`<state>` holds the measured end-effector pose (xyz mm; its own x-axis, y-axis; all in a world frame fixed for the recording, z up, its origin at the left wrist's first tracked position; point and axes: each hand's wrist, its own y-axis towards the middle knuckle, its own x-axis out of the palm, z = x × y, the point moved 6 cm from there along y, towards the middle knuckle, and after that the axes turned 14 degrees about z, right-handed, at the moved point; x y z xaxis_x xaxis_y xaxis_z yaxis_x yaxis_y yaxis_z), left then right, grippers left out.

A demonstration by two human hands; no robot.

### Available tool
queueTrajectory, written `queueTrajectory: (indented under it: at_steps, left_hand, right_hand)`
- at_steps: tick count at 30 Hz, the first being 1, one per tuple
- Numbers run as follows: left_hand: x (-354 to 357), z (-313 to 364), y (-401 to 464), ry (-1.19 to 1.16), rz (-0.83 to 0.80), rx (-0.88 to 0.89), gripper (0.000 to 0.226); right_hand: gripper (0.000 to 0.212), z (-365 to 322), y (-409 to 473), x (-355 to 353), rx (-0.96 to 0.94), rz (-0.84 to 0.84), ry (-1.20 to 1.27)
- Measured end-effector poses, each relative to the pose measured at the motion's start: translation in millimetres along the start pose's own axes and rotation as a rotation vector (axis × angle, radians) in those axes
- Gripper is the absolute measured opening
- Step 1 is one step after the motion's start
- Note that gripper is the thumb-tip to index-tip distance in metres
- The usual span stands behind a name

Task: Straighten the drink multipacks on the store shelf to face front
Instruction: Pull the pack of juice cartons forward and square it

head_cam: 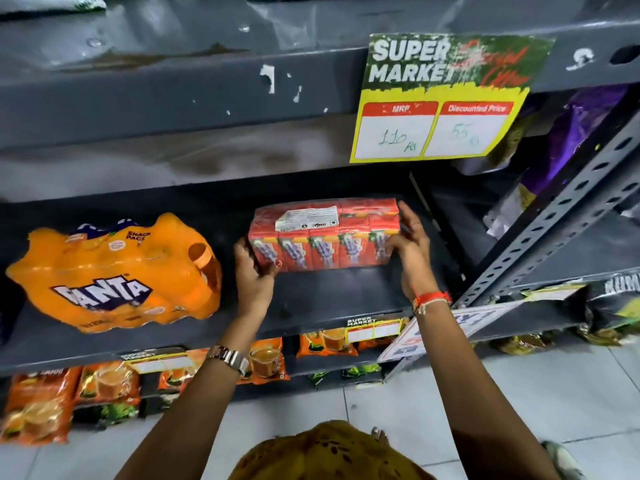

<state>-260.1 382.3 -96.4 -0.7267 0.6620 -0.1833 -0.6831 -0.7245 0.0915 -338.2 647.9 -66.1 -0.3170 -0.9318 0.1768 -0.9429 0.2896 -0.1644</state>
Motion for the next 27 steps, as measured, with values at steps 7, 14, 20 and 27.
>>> queueTrajectory:
  at_steps: [7,14,20,27]
  left_hand:
    - [-2,3,-23,-0.122,-0.028,-0.073,0.032]
    - [36,33,4,-0.118,-0.271,-0.369,0.018]
    - [84,99,32,0.314,-0.746,-0.197,0.035]
    - [104,99,47,0.505,-0.766,0.148,0.062]
  right_hand:
    - [0.059,1,-3,7,0.063,-0.050,0.026]
    - [0.061,23,-59,-12,-0.197,0.115,-0.370]
    - [0.054,61,-147,38,-0.175,-0.344,-0.458]
    - [0.070,68,-121,95,-0.083,-0.601,-0.525]
